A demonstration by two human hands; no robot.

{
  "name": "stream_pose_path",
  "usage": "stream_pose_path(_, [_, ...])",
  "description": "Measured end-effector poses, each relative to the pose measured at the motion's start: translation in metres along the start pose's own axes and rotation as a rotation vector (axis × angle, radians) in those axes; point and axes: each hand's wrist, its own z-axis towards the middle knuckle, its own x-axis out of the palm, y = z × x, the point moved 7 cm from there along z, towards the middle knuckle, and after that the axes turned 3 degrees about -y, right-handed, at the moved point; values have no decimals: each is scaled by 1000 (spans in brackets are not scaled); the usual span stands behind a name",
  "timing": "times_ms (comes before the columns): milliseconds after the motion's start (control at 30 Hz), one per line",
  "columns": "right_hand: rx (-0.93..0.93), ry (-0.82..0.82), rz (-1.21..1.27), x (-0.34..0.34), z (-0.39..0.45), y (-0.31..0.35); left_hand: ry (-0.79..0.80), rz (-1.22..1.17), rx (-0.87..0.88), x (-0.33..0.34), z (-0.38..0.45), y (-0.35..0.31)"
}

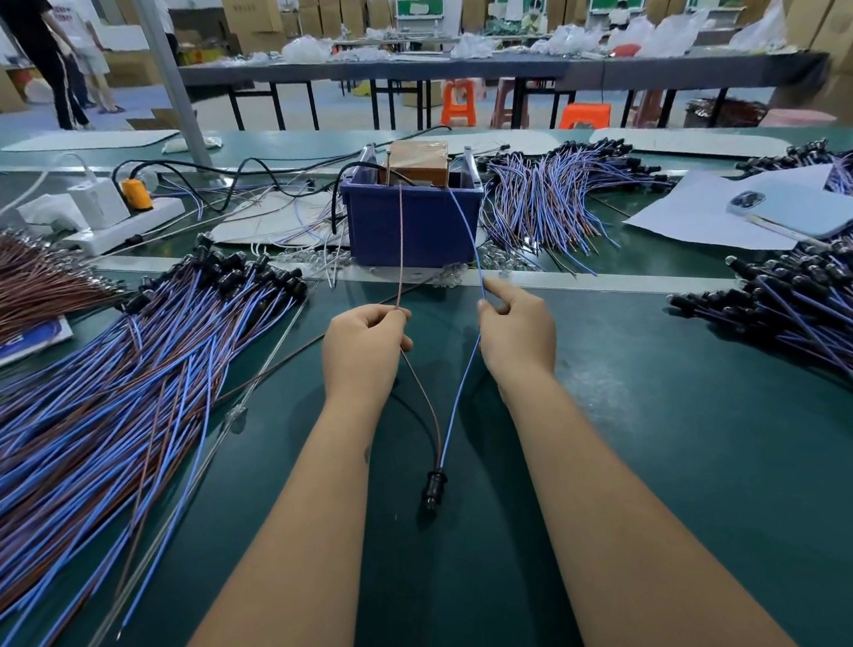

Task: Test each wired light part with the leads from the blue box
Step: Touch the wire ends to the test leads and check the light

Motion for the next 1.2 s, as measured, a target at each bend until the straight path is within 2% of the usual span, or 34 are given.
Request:
stream_pose_path(567, [7, -14, 88, -3, 1, 0, -88, -181, -68, -9, -2, 1])
stream_pose_path(900, [15, 0, 68, 0, 2, -1, -202, -272, -76, -20, -4, -2])
stream_pose_path(1200, [-12, -14, 57, -1, 1, 1, -243, -339, -84, -23, -5, -2])
